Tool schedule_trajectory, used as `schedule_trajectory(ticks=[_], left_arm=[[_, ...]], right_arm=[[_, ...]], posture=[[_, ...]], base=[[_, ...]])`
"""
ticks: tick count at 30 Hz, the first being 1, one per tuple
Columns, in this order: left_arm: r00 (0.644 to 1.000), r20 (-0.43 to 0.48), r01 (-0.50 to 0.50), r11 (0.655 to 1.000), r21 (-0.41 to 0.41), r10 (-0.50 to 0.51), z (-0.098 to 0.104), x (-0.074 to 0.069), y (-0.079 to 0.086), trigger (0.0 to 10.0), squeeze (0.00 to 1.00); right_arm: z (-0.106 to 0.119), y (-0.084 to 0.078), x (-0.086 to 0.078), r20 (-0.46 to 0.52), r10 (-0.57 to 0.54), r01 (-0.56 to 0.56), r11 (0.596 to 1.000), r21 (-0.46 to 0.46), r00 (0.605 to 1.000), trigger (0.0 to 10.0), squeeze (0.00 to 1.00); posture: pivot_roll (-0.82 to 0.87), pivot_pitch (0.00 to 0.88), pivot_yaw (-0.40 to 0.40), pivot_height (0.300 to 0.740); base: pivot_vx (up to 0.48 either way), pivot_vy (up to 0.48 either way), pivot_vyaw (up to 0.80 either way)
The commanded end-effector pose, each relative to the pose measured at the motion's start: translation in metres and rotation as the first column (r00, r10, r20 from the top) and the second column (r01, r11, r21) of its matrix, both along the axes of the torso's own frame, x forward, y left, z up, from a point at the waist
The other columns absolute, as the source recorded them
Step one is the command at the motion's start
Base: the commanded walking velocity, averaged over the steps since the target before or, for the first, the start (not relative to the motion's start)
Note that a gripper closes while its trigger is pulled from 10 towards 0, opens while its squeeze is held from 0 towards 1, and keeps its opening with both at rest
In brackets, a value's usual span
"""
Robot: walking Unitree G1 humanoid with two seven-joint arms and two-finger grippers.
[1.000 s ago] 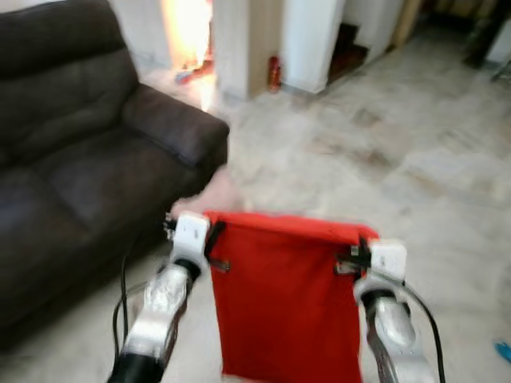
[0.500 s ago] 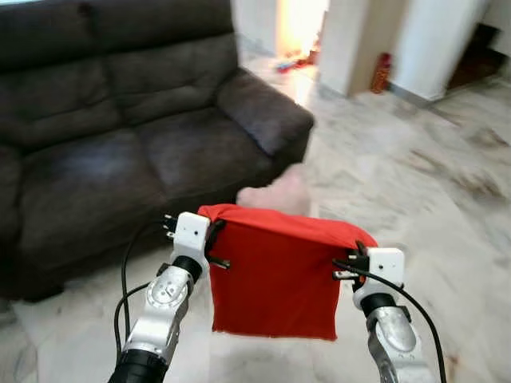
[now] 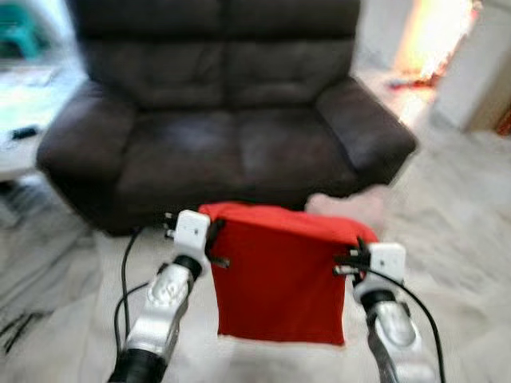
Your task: Move the pillow to the sofa from floor
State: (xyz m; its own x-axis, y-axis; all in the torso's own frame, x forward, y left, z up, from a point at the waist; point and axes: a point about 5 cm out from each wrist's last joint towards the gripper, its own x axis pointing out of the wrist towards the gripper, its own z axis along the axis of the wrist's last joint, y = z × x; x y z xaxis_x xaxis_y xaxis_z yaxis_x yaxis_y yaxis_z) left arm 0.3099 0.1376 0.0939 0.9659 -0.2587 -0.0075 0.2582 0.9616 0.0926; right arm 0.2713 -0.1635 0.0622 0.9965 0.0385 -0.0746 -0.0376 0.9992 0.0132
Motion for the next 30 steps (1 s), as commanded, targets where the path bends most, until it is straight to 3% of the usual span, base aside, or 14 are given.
schedule_trajectory(ticks=[1, 30], left_arm=[[0.995, 0.067, -0.067, 0.998, -0.023, 0.068, 0.0127, 0.0026, 0.0099, 10.0, 0.0], [0.993, 0.06, -0.097, 0.994, -0.044, 0.099, 0.0113, 0.0018, 0.0141, 10.0, 0.0]], right_arm=[[0.0149, -0.023, 0.0014, 0.077, -0.081, 0.081, 0.997, -0.007, 0.994, 10.0, 0.0], [0.0209, -0.0306, 0.0082, 0.095, -0.123, 0.122, 0.992, 0.018, 0.988, 10.0, 0.0]], posture=[[-0.03, 0.0, -0.051, 0.74], [-0.02, 0.0, -0.066, 0.74]], base=[[0.0, 0.0, 0.79], [0.0, -0.008, 0.03]])
